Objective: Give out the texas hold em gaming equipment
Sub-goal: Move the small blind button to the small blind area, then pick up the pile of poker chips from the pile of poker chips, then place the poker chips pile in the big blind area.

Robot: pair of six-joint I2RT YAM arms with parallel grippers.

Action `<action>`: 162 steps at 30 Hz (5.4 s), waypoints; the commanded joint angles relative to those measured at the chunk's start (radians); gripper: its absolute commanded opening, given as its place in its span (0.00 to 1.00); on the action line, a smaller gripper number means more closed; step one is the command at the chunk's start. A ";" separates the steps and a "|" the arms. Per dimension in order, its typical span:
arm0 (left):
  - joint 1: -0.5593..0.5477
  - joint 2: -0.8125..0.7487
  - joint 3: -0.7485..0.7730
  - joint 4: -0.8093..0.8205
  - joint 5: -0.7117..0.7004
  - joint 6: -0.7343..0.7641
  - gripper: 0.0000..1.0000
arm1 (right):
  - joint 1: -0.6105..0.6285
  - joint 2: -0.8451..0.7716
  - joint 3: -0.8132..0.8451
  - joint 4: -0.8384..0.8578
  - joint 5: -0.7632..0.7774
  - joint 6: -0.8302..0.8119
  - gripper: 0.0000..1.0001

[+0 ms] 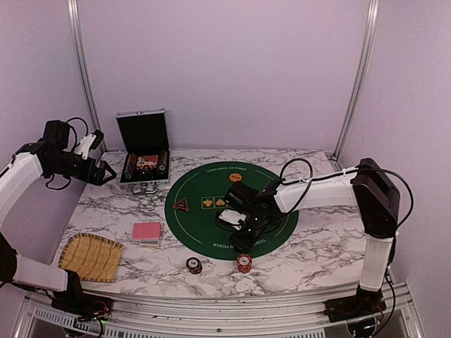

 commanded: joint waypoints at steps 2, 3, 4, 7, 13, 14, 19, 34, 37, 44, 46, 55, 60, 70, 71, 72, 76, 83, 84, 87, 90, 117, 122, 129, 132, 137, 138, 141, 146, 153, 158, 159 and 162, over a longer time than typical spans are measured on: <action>0.005 -0.001 0.030 -0.024 0.014 0.010 0.99 | -0.069 -0.028 -0.052 0.008 0.064 0.019 0.54; 0.005 -0.001 0.031 -0.024 0.014 0.010 0.99 | -0.078 -0.035 -0.058 0.011 0.068 0.018 0.54; 0.005 0.001 0.034 -0.024 0.013 0.009 0.99 | -0.087 -0.042 -0.071 0.017 0.068 0.019 0.53; 0.004 0.005 0.040 -0.026 0.014 0.007 0.99 | -0.103 -0.057 -0.096 0.027 0.068 0.026 0.53; 0.005 0.010 0.044 -0.026 0.021 0.008 0.99 | -0.120 -0.072 -0.143 0.039 0.086 0.054 0.52; 0.005 0.012 0.044 -0.025 0.022 0.007 0.99 | -0.124 -0.077 -0.148 0.042 0.088 0.058 0.52; 0.004 0.009 0.042 -0.027 0.021 0.010 0.99 | -0.140 -0.106 -0.158 0.034 0.098 0.069 0.52; 0.004 0.005 0.042 -0.028 0.022 0.017 0.99 | -0.142 -0.246 -0.054 -0.073 0.027 0.116 0.85; 0.005 0.005 0.047 -0.031 0.025 0.016 0.99 | -0.114 -0.306 -0.031 -0.114 0.002 0.121 0.90; 0.004 0.013 0.066 -0.041 0.026 0.017 0.99 | 0.030 -0.365 0.005 -0.227 -0.079 0.112 0.99; 0.004 0.013 0.068 -0.042 0.024 0.018 0.99 | 0.056 -0.364 0.004 -0.244 -0.091 0.113 0.99; 0.005 0.017 0.081 -0.050 0.029 0.021 0.99 | 0.154 -0.291 -0.005 -0.252 -0.094 0.082 0.99; 0.004 0.019 0.086 -0.052 0.033 0.022 0.99 | 0.180 -0.261 -0.010 -0.237 -0.081 0.075 0.99; 0.005 0.023 0.100 -0.062 0.032 0.026 0.99 | 0.192 -0.200 -0.022 -0.200 -0.048 0.070 0.96; 0.004 0.024 0.100 -0.064 0.032 0.026 0.99 | 0.192 -0.192 -0.025 -0.195 -0.041 0.070 0.95; 0.004 0.025 0.100 -0.063 0.029 0.027 0.99 | 0.191 -0.184 -0.028 -0.190 -0.035 0.069 0.93; 0.005 0.026 0.103 -0.067 0.029 0.027 0.99 | 0.191 -0.168 -0.038 -0.174 -0.018 0.072 0.86; 0.004 0.031 0.111 -0.069 0.031 0.025 0.99 | 0.192 -0.175 -0.046 -0.152 -0.022 0.077 0.71; 0.004 0.031 0.112 -0.070 0.031 0.025 0.99 | 0.191 -0.178 -0.045 -0.151 -0.024 0.077 0.69; 0.005 0.031 0.112 -0.070 0.029 0.025 0.99 | 0.192 -0.178 -0.048 -0.152 -0.029 0.075 0.66; 0.005 0.031 0.114 -0.069 0.026 0.025 0.99 | 0.192 -0.173 -0.051 -0.154 -0.029 0.072 0.65; 0.004 0.033 0.115 -0.072 0.022 0.032 0.99 | 0.192 -0.188 -0.045 -0.167 -0.012 0.084 0.20; 0.004 0.035 0.118 -0.072 0.027 0.030 0.99 | 0.190 -0.201 -0.013 -0.182 0.052 0.088 0.12; 0.005 0.032 0.122 -0.072 0.021 0.031 0.99 | 0.177 -0.221 0.038 -0.201 0.071 0.100 0.04; 0.005 0.033 0.122 -0.072 0.021 0.030 0.99 | 0.163 -0.227 0.062 -0.203 0.071 0.109 0.03; 0.004 0.035 0.123 -0.072 0.023 0.031 0.99 | 0.106 -0.234 0.100 -0.184 0.068 0.123 0.02; 0.004 0.036 0.123 -0.073 0.023 0.029 0.99 | 0.085 -0.229 0.116 -0.181 0.077 0.128 0.01; 0.005 0.039 0.125 -0.073 0.029 0.027 0.99 | 0.008 -0.195 0.174 -0.159 0.104 0.142 0.00; 0.005 0.042 0.128 -0.073 0.033 0.025 0.99 | -0.126 -0.065 0.321 -0.127 0.166 0.143 0.00; 0.004 0.041 0.126 -0.073 0.039 0.020 0.99 | -0.292 0.164 0.550 -0.076 0.197 0.127 0.00; 0.005 0.042 0.113 -0.074 0.036 0.022 0.99 | -0.355 0.300 0.667 -0.043 0.192 0.120 0.00; 0.005 0.042 0.112 -0.074 0.035 0.024 0.99 | -0.363 0.321 0.684 -0.040 0.188 0.118 0.00; 0.004 0.042 0.110 -0.075 0.036 0.025 0.99 | -0.384 0.369 0.710 -0.014 0.161 0.114 0.00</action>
